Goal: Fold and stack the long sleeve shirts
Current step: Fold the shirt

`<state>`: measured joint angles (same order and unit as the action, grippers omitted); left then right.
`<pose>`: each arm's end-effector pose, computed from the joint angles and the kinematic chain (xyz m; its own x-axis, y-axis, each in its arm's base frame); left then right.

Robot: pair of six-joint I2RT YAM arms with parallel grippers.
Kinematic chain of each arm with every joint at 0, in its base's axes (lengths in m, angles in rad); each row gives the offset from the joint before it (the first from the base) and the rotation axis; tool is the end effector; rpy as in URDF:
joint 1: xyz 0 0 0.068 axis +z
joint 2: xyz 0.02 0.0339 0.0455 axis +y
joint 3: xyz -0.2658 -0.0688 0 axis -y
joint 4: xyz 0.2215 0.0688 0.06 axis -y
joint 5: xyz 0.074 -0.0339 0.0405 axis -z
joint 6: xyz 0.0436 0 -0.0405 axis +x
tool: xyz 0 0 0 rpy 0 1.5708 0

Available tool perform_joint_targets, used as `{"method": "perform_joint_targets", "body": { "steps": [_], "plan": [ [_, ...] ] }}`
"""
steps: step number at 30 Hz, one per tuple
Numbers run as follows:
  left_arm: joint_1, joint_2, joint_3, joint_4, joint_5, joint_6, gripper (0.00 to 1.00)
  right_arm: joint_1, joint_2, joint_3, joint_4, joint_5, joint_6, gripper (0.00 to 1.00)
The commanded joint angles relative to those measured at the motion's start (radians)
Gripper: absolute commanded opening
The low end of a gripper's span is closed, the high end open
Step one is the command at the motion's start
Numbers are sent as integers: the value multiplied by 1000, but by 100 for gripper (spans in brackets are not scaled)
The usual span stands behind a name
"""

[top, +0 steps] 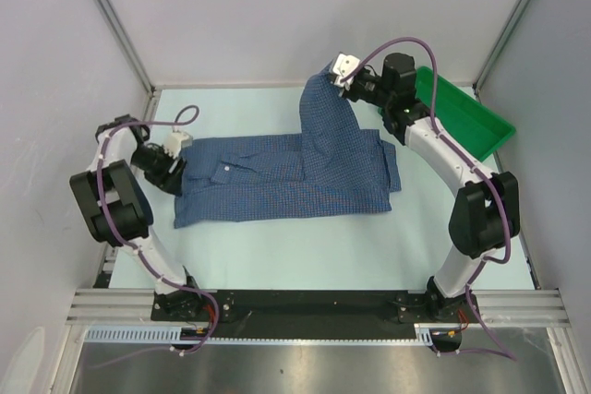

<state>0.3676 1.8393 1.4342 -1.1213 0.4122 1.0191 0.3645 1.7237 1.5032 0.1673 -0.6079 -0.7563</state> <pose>0.3075 0.0997 0.2238 -0.7549 0.5454 -0.3641 0.6301 0.7573 -0.1720 0.3643 0.1656 0.3805 0.5303 -0.4006 -0.7472 -0.6345 0.3969 -0.6632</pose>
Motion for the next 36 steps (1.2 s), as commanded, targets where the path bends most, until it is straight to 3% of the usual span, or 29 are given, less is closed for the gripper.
{"method": "perform_joint_targets", "body": {
  "steps": [1,6,13,16,17,20,24,25,27,28,29,31,36],
  "plan": [
    [31,-52,-135,-22,83,-54,63,-4,-61,-9,47,0,-26,0],
    [73,-71,-268,1,70,-114,64,-12,-70,-17,44,-6,-31,0],
    [79,-32,-314,34,74,-148,62,-16,-73,-26,46,-10,-25,0],
    [79,-23,-293,3,96,-131,44,-16,-79,-35,41,-15,-32,0],
    [80,-26,-285,-5,94,-125,27,-18,-82,-37,41,-15,-34,0],
    [80,-43,-239,-55,24,-83,9,-21,-85,-38,34,-18,-40,0],
    [77,-95,-202,-49,-76,-28,5,-21,-84,-37,24,-21,-46,0],
    [74,-100,-208,-41,-93,-21,6,-21,-84,-38,20,-23,-46,0],
    [54,-114,-248,-9,-134,-4,28,-18,-82,-40,21,-24,-46,0],
    [51,-120,-261,6,-139,-1,49,-10,-82,-41,26,-21,-43,0],
    [50,-133,-268,26,-132,9,54,-9,-82,-41,24,-20,-41,0],
    [50,-140,-250,40,-116,9,60,1,-84,-40,20,-21,-44,0],
    [31,-100,-92,34,-13,-28,64,11,-85,-41,0,-23,-49,0]
  ]
}}
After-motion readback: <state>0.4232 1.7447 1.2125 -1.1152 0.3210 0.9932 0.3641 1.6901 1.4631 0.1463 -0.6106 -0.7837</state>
